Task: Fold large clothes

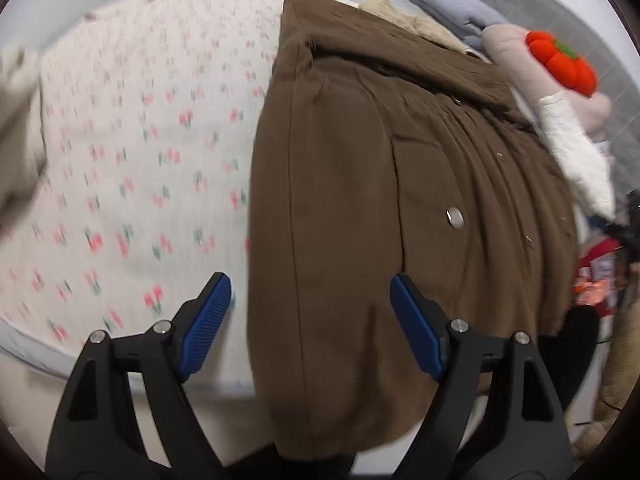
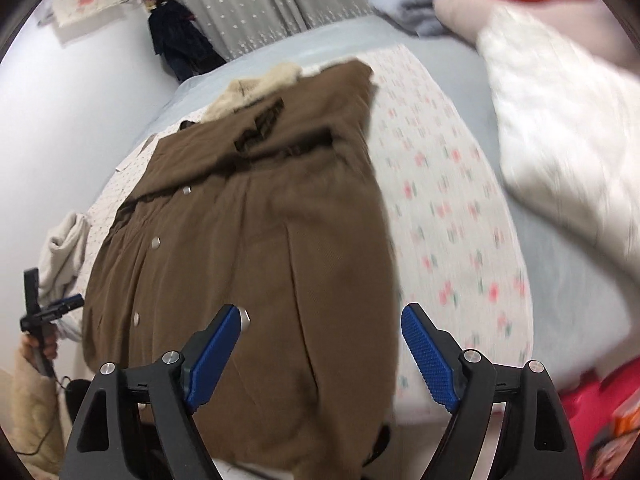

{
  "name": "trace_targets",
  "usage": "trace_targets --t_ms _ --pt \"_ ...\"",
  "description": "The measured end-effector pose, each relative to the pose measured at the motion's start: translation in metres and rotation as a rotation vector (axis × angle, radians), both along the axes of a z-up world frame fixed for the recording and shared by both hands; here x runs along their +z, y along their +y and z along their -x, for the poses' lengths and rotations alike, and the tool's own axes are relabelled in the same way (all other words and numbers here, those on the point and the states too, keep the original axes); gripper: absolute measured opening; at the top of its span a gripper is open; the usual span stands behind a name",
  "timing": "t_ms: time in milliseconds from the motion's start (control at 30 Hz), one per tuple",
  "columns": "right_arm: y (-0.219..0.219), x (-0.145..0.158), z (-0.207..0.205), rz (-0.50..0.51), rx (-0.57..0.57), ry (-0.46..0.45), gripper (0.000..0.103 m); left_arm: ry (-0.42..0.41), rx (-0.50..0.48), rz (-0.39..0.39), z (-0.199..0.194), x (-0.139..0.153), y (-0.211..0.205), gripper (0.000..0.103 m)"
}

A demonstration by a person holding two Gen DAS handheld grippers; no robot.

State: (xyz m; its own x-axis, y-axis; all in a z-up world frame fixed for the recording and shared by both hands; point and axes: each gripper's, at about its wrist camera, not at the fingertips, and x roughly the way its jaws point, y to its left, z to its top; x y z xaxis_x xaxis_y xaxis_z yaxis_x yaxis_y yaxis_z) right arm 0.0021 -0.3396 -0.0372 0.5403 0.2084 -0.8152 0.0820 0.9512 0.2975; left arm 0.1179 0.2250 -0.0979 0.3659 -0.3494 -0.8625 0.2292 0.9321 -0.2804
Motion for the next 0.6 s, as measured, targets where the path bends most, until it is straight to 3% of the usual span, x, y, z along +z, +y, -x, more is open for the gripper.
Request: trace_targets --t_ms 133,333,600 --pt "-0.008 -0.026 0.016 -0.086 -0.004 0.038 0.084 0.067 0.005 0.15 0.008 -0.019 0.021 0.082" --pt "-0.008 -0.055 0.015 -0.225 0.002 0.041 0.085 0.086 0.025 0.366 0.014 -0.029 0.04 0.082" --pt "-0.012 -0.06 0.028 -0.285 -0.026 0.083 0.084 0.117 -0.001 0.374 0.032 -0.033 0.035 0.079"
